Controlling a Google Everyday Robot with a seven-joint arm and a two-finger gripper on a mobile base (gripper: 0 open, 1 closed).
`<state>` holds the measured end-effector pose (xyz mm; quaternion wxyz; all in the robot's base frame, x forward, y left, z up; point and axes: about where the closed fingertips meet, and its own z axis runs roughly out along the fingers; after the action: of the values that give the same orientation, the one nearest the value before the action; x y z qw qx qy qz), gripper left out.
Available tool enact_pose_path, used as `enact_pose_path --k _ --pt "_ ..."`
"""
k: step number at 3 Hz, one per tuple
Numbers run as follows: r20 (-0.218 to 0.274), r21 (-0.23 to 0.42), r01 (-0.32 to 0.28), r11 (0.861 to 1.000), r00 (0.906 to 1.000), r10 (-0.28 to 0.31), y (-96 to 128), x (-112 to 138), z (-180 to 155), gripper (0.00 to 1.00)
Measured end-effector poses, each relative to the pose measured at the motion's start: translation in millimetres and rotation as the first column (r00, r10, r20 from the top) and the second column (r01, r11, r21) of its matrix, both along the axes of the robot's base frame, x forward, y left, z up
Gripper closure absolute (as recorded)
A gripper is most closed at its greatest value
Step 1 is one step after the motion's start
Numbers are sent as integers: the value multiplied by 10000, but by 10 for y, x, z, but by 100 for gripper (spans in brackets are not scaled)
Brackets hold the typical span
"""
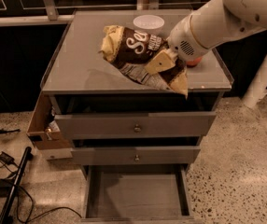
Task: Place brown chip bag into bottom drawer
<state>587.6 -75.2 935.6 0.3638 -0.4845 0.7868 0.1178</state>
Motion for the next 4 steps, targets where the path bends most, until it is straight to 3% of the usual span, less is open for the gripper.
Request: enact_pose_path --k 1,2,3,4 --pt "-304 -33 -344 9994 9989 343 -93 -426 11 100" --pt "-660 63 -287 9996 9974 290 -233 -935 -38 100" --pt "-678 -204 -422 9989 9969 407 -357 -1414 -685 100" --pt "-901 -465 -633 9969 9942 590 -399 -1435 -1473 100"
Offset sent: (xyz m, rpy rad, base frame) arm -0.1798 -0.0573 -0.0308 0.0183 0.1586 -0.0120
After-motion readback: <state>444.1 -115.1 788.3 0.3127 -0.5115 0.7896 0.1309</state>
